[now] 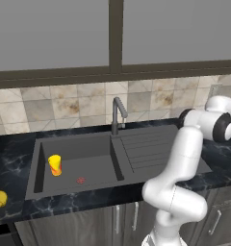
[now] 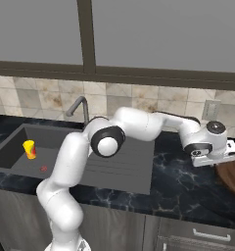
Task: Remove the lemon and bell pepper from the sink. Then move the bowl and cup from the counter to the sink for washing.
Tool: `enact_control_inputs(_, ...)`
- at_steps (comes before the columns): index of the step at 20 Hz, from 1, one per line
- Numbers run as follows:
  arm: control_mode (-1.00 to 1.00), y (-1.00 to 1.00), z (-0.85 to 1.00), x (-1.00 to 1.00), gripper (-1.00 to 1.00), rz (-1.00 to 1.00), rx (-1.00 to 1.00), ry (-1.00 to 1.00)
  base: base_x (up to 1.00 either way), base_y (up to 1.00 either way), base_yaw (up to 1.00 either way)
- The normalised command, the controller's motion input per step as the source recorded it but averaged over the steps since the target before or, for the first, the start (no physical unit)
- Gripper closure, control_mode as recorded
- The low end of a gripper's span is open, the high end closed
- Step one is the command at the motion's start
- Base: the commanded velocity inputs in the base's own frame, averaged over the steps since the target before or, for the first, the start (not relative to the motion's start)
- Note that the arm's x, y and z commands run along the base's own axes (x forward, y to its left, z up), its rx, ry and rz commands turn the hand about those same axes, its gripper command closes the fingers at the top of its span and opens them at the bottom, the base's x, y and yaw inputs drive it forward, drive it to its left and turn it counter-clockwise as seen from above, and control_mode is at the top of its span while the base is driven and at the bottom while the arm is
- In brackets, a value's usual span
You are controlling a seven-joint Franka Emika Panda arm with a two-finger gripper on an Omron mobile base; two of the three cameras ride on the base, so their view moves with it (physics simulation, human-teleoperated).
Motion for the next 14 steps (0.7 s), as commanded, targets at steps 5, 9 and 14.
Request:
enact_control_inputs(5, -1.0, 0.02, 0.39, -0.04, 1.0, 0.11, -0.24, 0.01, 0.0, 0.0, 0.0)
enact_control_inputs(9, -1.0, 0.0, 0.4, -0.06, 1.0, 0.14, -0.22, 0.12, 0.0, 0.0, 0.0)
enact_control_inputs(14, -1.0, 0.02, 0.39, -0.23, 1.0, 0.15, -0.07, 0.11, 0.0, 0.0, 0.0)
